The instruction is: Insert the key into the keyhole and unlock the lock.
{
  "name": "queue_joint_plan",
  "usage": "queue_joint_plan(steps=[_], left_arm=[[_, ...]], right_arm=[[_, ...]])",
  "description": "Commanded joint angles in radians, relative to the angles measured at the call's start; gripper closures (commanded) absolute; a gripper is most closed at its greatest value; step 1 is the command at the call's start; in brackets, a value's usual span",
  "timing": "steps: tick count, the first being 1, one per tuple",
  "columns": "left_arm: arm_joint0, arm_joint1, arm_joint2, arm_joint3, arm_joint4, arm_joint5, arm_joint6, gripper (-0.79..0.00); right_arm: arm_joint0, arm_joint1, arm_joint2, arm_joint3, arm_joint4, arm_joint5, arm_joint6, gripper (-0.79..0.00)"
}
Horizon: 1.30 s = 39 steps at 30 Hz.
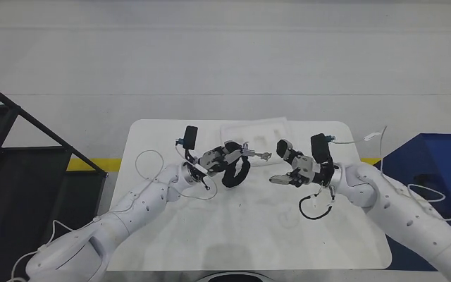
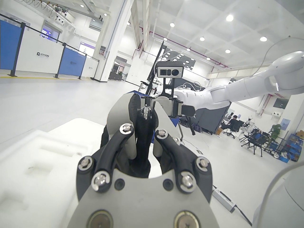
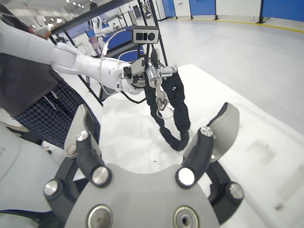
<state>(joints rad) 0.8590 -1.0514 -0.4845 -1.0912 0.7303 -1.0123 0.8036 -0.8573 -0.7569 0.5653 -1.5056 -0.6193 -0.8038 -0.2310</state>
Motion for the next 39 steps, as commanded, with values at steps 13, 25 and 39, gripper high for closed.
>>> queue_joint_plan(steps=[13,25,39], left_arm=[[-0.039,0.035,0.054,-0.046,-0.342,0.000,-0.282,0.000],[-0.033,0.039,0.044,-0.065,-0.377,0.015,-0.335,0.000],[0.029,0.038,-0.053,-0.113,-0.538,0.053,-0.537,0.000]], right_arm=[[-0.211,0.069,0.181,-0.290,-0.335,0.312,0.022,-0.785],[-0.217,0.065,0.187,-0.293,-0.333,0.327,0.035,-0.785],[-0.298,0.062,0.236,-0.302,-0.934,0.634,0.004,-0.785]])
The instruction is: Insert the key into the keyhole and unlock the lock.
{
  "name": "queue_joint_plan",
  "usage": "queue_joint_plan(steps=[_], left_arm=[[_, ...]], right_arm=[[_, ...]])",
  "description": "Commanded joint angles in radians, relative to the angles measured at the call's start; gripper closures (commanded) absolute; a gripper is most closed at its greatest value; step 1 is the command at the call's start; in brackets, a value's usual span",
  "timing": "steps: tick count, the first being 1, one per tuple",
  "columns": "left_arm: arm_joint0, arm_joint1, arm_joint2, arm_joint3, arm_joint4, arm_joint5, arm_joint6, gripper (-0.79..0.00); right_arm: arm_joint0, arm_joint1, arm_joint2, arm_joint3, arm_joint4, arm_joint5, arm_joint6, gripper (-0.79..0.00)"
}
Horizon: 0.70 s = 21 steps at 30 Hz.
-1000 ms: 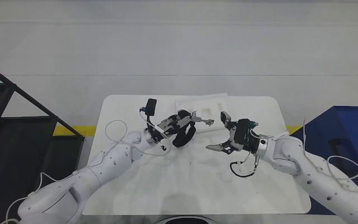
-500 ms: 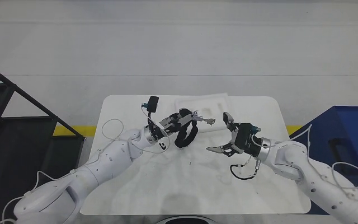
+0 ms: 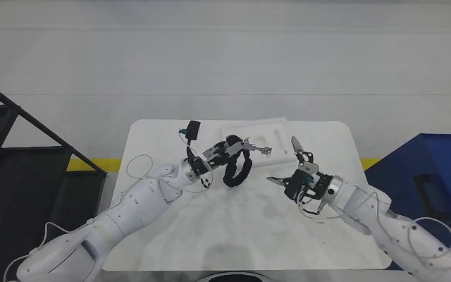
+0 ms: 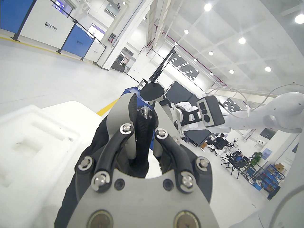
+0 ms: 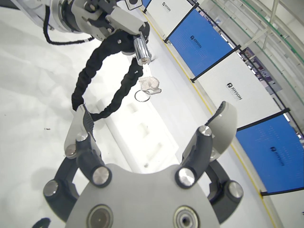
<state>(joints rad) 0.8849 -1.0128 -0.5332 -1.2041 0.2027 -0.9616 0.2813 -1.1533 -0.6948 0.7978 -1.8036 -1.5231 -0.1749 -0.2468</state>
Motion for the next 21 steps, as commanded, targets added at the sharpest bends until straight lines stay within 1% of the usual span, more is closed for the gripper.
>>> queue_joint_plan(steps=[1,5,8,16,19,21], left_arm=[[0.006,-0.001,-0.009,-0.001,-0.023,0.004,-0.032,0.000],[0.012,-0.008,-0.018,-0.006,-0.075,0.009,-0.105,0.000],[0.007,-0.015,-0.020,-0.009,-0.082,0.014,-0.151,0.000],[0.009,-0.015,-0.021,-0.012,-0.084,0.018,-0.151,0.000],[0.030,-0.017,-0.033,-0.032,-0.125,0.039,-0.179,0.000],[0.035,-0.018,-0.044,-0.032,-0.162,0.059,-0.204,0.000]], right_arm=[[-0.005,0.000,0.007,-0.011,-0.055,0.011,0.037,-0.785],[-0.006,-0.003,0.019,-0.041,-0.162,0.021,0.111,-0.785],[-0.006,-0.003,0.020,-0.042,-0.167,0.022,0.114,-0.785],[-0.010,-0.004,0.020,-0.041,-0.165,0.024,0.114,-0.785],[-0.010,-0.011,0.016,-0.039,-0.237,0.037,0.107,-0.785],[-0.004,-0.014,0.014,-0.028,-0.328,0.059,0.091,-0.785]])
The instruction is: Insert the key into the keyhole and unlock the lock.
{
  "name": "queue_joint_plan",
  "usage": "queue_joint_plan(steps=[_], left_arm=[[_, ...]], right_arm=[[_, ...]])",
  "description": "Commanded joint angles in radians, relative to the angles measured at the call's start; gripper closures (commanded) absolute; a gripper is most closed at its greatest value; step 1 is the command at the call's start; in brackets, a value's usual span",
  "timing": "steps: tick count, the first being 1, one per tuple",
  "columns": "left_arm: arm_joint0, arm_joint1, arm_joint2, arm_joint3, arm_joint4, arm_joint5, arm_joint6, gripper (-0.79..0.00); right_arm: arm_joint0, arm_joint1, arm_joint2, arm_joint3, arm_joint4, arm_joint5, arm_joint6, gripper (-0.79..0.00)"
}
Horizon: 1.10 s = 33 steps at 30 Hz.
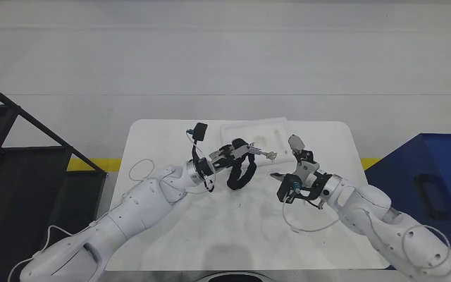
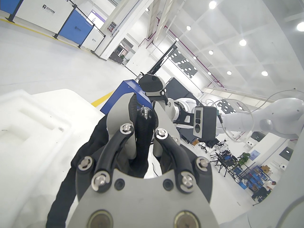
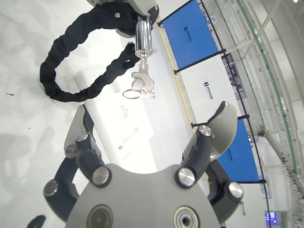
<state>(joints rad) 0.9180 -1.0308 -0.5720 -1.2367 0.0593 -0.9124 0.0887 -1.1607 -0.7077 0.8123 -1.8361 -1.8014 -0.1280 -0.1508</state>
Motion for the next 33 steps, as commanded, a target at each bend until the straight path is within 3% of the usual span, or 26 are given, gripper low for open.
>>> queue_joint_plan(steps=[1,4,6,11,25,31,33], left_arm=[[0.007,-0.001,-0.009,-0.002,-0.042,0.016,-0.023,0.000],[0.014,-0.003,-0.025,-0.001,-0.090,0.035,-0.067,0.000],[0.020,-0.005,-0.033,-0.004,-0.112,0.045,-0.095,0.000],[0.032,-0.013,-0.047,-0.012,-0.147,0.057,-0.149,0.000],[0.056,-0.044,-0.084,-0.009,-0.162,0.060,-0.218,0.000],[0.061,-0.056,-0.101,-0.001,-0.163,0.057,-0.236,0.000],[0.064,-0.060,-0.107,0.001,-0.160,0.054,-0.240,0.000]], right_arm=[[0.003,-0.003,-0.003,0.005,-0.093,0.030,-0.011,-0.785],[-0.001,-0.008,-0.004,0.007,-0.203,0.080,-0.024,-0.785],[-0.006,-0.011,-0.007,0.002,-0.255,0.093,-0.039,-0.382],[-0.004,-0.023,-0.016,-0.004,-0.326,0.081,-0.056,-0.385],[-0.027,-0.051,0.018,0.006,-0.321,0.101,-0.089,-0.280],[-0.042,-0.056,0.044,0.006,-0.291,0.081,-0.136,-0.114],[-0.049,-0.058,0.055,0.009,-0.270,0.075,-0.148,0.000]])
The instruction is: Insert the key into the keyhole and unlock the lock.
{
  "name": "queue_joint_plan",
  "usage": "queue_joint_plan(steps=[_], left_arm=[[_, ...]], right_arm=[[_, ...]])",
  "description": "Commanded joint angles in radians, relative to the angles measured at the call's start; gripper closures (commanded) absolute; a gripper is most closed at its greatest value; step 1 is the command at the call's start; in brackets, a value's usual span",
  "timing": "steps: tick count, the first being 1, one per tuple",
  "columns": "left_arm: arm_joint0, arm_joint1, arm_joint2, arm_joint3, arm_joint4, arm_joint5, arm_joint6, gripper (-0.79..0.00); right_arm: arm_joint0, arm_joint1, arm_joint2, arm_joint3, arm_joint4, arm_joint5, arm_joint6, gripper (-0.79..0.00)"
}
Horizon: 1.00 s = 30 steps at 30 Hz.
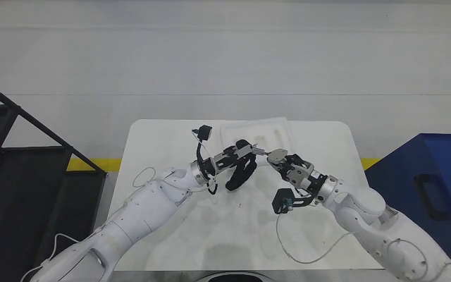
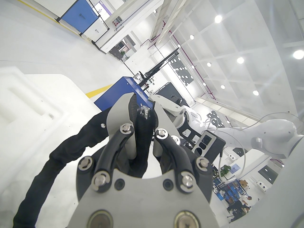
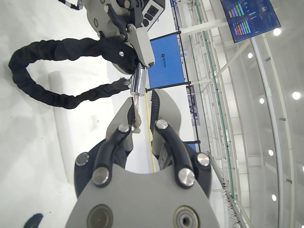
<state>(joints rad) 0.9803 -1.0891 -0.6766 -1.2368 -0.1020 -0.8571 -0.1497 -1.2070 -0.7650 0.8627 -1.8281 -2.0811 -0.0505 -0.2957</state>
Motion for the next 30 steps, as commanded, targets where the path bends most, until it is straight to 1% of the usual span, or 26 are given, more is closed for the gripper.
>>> queue_joint_plan(steps=[1,5,6,9,10,11,12,13,14,16,18,21,23,26,30], left_arm=[[0.002,-0.003,-0.005,0.002,0.002,-0.002,-0.004,0.000],[0.008,-0.011,-0.014,0.002,-0.003,-0.008,-0.022,0.000],[0.009,-0.012,-0.017,0.003,-0.005,-0.008,-0.025,0.000],[0.012,-0.017,-0.027,0.006,-0.006,-0.011,-0.032,0.000],[0.013,-0.019,-0.031,0.007,-0.004,-0.012,-0.034,0.000],[0.015,-0.020,-0.034,0.008,-0.003,-0.013,-0.035,0.000],[0.017,-0.021,-0.038,0.008,-0.003,-0.013,-0.037,0.000],[0.019,-0.022,-0.042,0.008,-0.002,-0.014,-0.038,0.000],[0.021,-0.023,-0.046,0.008,0.000,-0.014,-0.039,0.000],[0.026,-0.025,-0.054,0.006,0.002,-0.015,-0.041,0.000],[0.031,-0.027,-0.061,0.003,0.004,-0.015,-0.047,0.000],[0.037,-0.030,-0.069,-0.005,0.008,-0.012,-0.056,0.000],[0.041,-0.032,-0.074,-0.008,0.009,-0.010,-0.063,0.000],[0.047,-0.035,-0.082,-0.013,0.010,-0.008,-0.072,0.000],[0.053,-0.039,-0.093,-0.013,0.009,-0.007,-0.082,0.000]], right_arm=[[-0.007,-0.002,0.009,0.000,0.024,-0.004,-0.011,0.000],[-0.019,-0.005,0.027,0.006,0.037,-0.008,-0.024,0.000],[-0.020,-0.006,0.028,0.005,0.031,-0.014,-0.032,-0.012],[-0.020,-0.009,0.030,0.003,0.005,-0.040,-0.058,-0.357],[-0.021,-0.009,0.031,0.003,-0.002,-0.046,-0.062,-0.437],[-0.023,-0.010,0.031,0.002,-0.004,-0.055,-0.069,-0.573],[-0.024,-0.011,0.034,0.003,-0.004,-0.060,-0.071,-0.646],[-0.027,-0.012,0.038,0.004,-0.004,-0.061,-0.072,-0.674],[-0.031,-0.013,0.041,0.004,-0.005,-0.061,-0.071,-0.674],[-0.039,-0.014,0.050,0.007,-0.002,-0.052,-0.065,-0.631],[-0.045,-0.017,0.059,0.012,0.004,-0.042,-0.063,-0.557],[-0.051,-0.021,0.070,0.020,0.008,-0.030,-0.063,-0.477],[-0.052,-0.023,0.075,0.026,0.006,-0.026,-0.065,-0.388],[-0.053,-0.029,0.078,0.030,-0.001,-0.023,-0.064,-0.363],[-0.055,-0.035,0.081,0.033,-0.012,-0.015,-0.065,-0.286]])
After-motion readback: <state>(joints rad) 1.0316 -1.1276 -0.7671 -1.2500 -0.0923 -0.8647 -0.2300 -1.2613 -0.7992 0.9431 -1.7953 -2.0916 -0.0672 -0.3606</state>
